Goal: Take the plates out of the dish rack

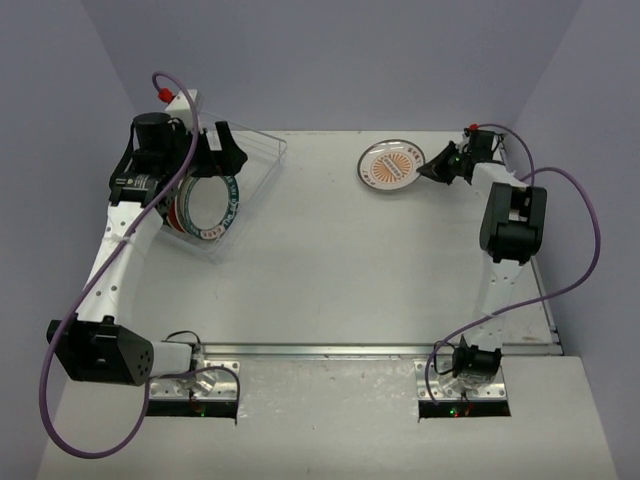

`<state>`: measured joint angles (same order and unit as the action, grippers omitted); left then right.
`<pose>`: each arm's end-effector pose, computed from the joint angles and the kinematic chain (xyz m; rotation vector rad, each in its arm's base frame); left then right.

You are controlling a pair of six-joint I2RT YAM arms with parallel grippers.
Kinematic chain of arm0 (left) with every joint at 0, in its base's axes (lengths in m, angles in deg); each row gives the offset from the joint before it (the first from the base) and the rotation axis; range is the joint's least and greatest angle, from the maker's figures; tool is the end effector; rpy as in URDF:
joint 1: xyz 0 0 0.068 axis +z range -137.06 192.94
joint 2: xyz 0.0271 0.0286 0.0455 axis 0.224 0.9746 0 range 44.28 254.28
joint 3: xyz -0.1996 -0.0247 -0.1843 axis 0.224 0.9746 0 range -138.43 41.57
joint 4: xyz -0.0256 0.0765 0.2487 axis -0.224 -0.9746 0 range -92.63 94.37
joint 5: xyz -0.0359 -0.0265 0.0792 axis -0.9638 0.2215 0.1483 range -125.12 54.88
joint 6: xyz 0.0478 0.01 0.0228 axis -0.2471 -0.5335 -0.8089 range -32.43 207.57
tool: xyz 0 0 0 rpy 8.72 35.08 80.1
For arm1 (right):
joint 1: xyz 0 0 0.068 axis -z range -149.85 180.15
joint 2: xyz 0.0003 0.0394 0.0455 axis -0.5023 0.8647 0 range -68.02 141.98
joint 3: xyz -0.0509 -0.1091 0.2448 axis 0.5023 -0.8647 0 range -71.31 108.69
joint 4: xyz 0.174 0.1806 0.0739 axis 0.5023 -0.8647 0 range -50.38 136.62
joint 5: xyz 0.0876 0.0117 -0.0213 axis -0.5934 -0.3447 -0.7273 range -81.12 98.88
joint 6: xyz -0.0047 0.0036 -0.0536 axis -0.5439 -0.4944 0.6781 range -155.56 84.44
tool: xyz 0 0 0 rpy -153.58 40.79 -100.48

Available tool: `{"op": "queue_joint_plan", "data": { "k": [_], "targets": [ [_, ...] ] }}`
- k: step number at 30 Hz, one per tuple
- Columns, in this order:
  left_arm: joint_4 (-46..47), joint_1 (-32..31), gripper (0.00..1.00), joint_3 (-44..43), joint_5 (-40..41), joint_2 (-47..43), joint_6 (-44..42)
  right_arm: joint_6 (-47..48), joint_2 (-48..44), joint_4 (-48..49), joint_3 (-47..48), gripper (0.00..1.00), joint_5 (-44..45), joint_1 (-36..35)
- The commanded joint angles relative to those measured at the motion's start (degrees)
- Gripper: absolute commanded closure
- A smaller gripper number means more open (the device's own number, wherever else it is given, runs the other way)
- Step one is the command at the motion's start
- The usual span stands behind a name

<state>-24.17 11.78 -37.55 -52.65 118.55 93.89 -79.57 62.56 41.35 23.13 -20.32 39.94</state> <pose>0.2861 -0.0164 0.4047 0.1099 1.9815 -0.3878 0.4994 -0.0685 0.1484 0.8087 2.1985 0.8879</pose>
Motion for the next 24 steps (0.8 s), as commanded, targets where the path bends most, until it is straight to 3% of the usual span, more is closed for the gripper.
{"op": "queue_joint_plan", "data": {
  "k": [1,9,12,14,15,18,21,24],
  "targets": [
    [-1.66,1.16,0.0,-0.51,2.06,-1.76,0.37,-3.86,3.86,3.52,7.42,1.0,-0.07,-0.21],
    [-3.14,2.84,0.0,0.9,7.35,-3.66,-0.8,-6.14,11.7,1.25,14.08,0.99,5.1,-0.51],
    [-3.77,2.95,0.0,1.04,10.68,-2.92,-1.19,-7.08,12.91,-0.08,16.7,0.87,8.03,-1.12],
    [-3.98,3.01,0.0,1.26,12.69,-2.65,-1.31,-7.67,13.29,-1.48,17.88,0.72,10.22,-1.53],
    [-3.9,3.18,0.0,1.6,12.95,-2.56,-1.48,-7.75,13.29,-1.4,17.88,0.57,10.47,-1.62],
    [-3.93,3.28,0.0,1.67,14.06,-2.57,-2.09,-8.28,12.22,0.02,16.84,0.38,8.33,-1.88],
    [-4.57,3.52,0.0,1.11,15.2,-2.81,-4.02,-7.81,9.48,0.2,14.75,0.33,5.57,-1.88],
    [-6.67,3.85,0.08,-0.62,12.61,-2.23,-9.77,-2.17,5.14,-2.42,13.12,0.31,4.69,-2.19]
  ]
}}
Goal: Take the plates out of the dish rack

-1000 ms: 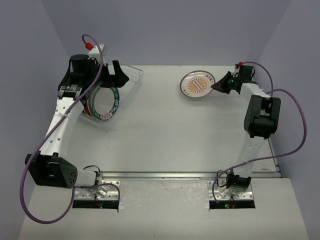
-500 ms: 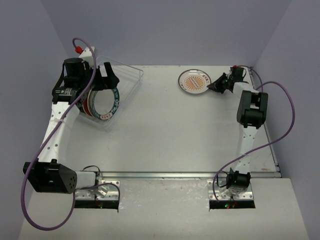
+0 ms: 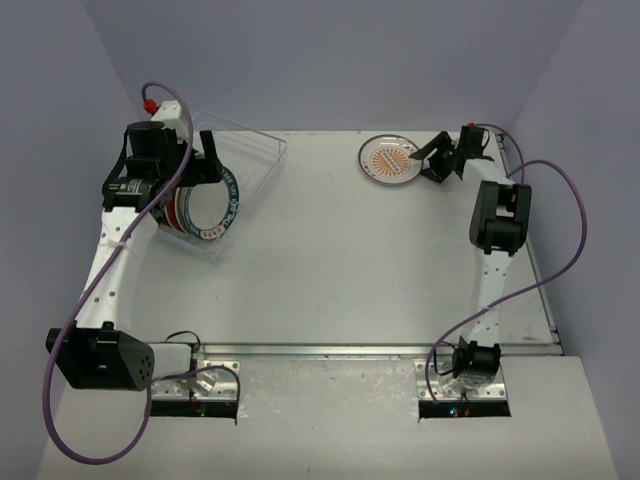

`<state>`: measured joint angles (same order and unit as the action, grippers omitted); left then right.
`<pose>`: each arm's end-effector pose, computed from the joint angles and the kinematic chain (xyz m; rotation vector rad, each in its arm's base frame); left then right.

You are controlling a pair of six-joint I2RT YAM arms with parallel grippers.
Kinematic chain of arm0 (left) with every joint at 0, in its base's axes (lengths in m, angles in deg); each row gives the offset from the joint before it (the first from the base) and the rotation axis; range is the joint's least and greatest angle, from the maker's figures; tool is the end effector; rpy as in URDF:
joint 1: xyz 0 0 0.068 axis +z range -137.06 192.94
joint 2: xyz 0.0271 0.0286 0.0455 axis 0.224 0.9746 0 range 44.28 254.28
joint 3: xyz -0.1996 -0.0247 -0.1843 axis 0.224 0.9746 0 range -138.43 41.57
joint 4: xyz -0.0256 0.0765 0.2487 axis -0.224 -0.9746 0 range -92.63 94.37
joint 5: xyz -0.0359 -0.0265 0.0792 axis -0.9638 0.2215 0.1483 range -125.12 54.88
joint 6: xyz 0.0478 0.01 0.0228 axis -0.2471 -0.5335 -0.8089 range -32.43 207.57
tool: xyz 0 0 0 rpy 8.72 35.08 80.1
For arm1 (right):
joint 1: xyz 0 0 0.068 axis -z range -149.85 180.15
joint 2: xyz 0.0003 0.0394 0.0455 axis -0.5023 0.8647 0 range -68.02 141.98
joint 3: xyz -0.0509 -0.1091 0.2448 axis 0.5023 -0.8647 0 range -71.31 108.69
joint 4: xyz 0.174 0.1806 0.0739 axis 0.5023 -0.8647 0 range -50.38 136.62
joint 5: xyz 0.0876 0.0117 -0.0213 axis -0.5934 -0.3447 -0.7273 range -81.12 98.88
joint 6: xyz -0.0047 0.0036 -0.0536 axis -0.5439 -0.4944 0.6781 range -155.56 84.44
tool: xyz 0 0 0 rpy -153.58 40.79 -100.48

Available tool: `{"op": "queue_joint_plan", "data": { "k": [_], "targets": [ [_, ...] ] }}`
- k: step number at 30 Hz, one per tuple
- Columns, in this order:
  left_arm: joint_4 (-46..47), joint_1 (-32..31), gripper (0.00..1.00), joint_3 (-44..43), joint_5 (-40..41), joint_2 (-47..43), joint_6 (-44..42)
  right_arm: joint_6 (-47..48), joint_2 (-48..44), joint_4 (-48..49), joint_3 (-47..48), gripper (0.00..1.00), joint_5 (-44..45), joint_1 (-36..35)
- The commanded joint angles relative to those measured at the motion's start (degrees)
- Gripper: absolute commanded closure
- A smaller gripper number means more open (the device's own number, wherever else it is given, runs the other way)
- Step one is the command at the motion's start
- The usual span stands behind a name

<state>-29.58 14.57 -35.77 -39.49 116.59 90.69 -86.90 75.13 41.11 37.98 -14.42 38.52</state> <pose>0.2744 0.0052 0.3933 -0.0392 2.0752 -0.0949 0.5468 -0.0662 0.1174 0.9604 2.1283 0.8483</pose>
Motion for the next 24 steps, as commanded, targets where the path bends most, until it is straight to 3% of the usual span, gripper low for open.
{"op": "queue_joint_plan", "data": {
  "k": [1,4,10,17,24],
  "targets": [
    [-2.66,1.13,0.13,-3.32,-1.31,0.58,-9.23,8.87,-10.13,-3.43,-2.82,0.29,-0.82,-1.32],
    [-7.86,1.57,0.35,-6.57,0.09,4.5,-13.74,21.23,-19.68,-5.34,-8.35,0.21,4.82,-3.81],
    [-8.15,2.24,0.57,-7.12,3.57,10.1,-21.63,38.9,-42.26,-0.73,-28.27,0.16,12.39,-7.92],
    [-6.52,2.24,0.63,-6.95,6.49,15.8,-24.82,41.34,-54.88,0.64,-41.37,0.15,10.87,-8.02],
    [-5.18,2.24,0.65,-5.76,7.05,19.36,-24.53,41.04,-62.63,1.44,-47.48,0.15,7.25,-9.89]
  ]
}}
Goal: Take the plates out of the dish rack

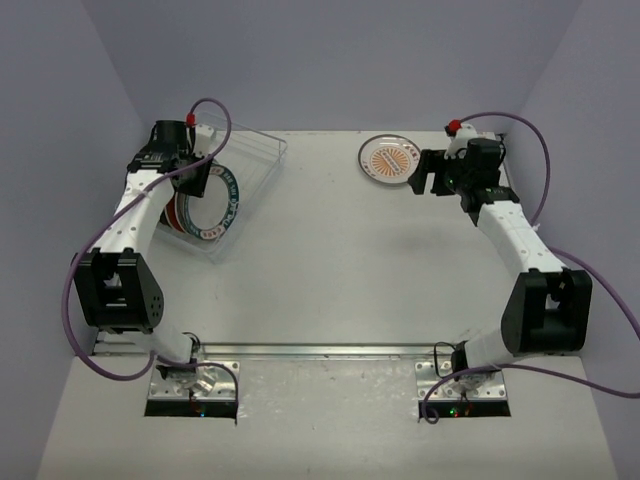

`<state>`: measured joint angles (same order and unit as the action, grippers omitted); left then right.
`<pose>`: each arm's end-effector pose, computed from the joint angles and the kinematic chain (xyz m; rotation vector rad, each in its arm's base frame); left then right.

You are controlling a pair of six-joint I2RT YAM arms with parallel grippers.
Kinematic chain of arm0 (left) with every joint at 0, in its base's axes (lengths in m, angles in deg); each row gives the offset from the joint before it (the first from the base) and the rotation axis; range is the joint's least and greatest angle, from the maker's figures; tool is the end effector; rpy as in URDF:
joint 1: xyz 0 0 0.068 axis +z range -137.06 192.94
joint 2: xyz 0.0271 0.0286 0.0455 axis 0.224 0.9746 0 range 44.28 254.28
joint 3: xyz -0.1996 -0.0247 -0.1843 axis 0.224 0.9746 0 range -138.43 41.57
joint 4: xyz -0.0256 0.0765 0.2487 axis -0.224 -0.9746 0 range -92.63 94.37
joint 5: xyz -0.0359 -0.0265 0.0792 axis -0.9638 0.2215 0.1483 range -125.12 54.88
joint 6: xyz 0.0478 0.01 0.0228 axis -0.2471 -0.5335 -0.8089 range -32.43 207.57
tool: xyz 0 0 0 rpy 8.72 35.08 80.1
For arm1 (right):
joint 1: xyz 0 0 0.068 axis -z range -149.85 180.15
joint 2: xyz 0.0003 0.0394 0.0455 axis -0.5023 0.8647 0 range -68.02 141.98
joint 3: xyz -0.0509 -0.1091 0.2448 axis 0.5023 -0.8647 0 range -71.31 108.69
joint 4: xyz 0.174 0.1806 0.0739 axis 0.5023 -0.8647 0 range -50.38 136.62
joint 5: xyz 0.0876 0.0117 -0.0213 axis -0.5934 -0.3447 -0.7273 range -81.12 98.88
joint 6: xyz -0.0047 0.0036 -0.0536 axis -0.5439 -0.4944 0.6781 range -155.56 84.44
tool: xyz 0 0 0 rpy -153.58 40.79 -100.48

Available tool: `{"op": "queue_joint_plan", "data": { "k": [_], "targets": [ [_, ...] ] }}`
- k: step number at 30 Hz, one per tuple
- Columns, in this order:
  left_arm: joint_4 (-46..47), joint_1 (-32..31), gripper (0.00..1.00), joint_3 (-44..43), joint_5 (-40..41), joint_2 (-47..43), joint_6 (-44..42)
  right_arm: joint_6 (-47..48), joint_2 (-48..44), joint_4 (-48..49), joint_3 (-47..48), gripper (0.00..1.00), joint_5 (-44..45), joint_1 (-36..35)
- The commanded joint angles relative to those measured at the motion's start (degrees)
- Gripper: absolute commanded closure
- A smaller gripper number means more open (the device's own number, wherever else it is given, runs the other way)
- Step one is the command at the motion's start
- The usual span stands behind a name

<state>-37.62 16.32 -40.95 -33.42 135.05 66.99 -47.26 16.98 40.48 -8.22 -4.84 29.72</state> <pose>0.3440 0.0214 0.3174 0.3550 2.4342 0.2204 0.3424 0.0110 0.2896 0.0543 2.0659 0.3772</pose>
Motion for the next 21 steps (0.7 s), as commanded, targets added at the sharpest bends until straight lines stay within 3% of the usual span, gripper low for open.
{"op": "queue_joint_plan", "data": {
  "k": [1,5,8,13,21],
  "targets": [
    [2.95,0.49,0.67,-0.1,0.79,1.2,-0.78,1.11,-5.02,2.02,-1.52,0.15,-3.1,-1.14],
    [3.72,0.47,0.78,1.55,-1.04,0.57,-1.0,1.15,-6.81,1.99,-1.56,0.16,-6.03,-1.94],
    [3.94,0.4,1.0,1.69,-2.21,-1.13,-1.04,1.23,-7.4,1.98,-1.04,0.16,-8.42,-2.82],
    [3.78,0.49,1.0,-2.28,-2.17,-5.28,-0.77,1.65,-7.66,1.23,0.75,0.16,-10.17,-7.0],
    [-0.89,0.4,1.0,-18.26,-5.46,-10.61,0.19,1.84,-5.83,2.19,4.09,0.16,-11.77,-14.9]
  ]
}}
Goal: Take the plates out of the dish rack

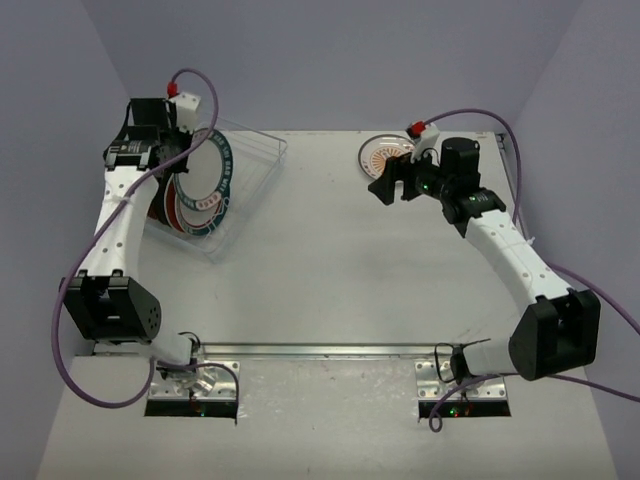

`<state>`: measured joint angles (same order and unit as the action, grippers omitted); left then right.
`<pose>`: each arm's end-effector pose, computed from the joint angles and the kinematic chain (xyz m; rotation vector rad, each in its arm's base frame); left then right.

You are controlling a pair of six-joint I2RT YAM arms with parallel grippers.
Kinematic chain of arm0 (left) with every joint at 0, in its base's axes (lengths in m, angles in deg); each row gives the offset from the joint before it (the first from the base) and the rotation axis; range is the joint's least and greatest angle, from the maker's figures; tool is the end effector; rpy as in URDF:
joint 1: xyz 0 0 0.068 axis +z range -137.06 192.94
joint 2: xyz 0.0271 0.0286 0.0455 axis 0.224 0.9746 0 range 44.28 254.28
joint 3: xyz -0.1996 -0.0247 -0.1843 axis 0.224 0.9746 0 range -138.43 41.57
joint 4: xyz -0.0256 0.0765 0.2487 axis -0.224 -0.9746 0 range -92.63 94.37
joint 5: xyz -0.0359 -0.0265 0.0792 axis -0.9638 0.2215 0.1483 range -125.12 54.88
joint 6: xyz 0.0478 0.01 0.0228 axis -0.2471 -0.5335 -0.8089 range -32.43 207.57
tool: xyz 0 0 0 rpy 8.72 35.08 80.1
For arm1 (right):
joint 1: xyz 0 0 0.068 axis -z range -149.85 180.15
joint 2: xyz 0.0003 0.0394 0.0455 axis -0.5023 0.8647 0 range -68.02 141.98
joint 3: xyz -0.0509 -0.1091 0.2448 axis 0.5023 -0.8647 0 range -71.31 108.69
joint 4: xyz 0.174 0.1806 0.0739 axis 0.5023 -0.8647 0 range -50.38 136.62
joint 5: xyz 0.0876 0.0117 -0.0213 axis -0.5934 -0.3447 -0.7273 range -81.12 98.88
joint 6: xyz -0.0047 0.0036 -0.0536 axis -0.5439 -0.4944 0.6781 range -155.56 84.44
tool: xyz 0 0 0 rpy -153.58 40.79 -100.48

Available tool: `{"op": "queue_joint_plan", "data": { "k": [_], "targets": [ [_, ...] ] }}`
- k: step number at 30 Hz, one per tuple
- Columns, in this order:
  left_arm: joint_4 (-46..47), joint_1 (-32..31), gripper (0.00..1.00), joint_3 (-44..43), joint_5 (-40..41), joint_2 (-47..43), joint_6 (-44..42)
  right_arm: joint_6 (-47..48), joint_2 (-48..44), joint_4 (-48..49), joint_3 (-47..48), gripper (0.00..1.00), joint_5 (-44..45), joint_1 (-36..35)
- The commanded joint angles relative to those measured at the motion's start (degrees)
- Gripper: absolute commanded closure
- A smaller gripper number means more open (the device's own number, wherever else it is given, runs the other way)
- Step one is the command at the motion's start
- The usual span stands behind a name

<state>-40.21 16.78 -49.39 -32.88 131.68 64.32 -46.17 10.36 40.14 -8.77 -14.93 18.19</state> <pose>0.3307 0.0237 0.3803 0.3682 2.2737 0.2896 0.3076 0.0799 0.3224 -0.3008 1.9615 0.6639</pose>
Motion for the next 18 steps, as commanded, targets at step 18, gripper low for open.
{"op": "queue_joint_plan", "data": {
  "k": [18],
  "targets": [
    [-7.47,-1.22,1.0,-5.54,-46.95,-13.16,5.72,-10.73,11.62,4.42,18.65,0.2,-13.63,-15.58]
  ]
}}
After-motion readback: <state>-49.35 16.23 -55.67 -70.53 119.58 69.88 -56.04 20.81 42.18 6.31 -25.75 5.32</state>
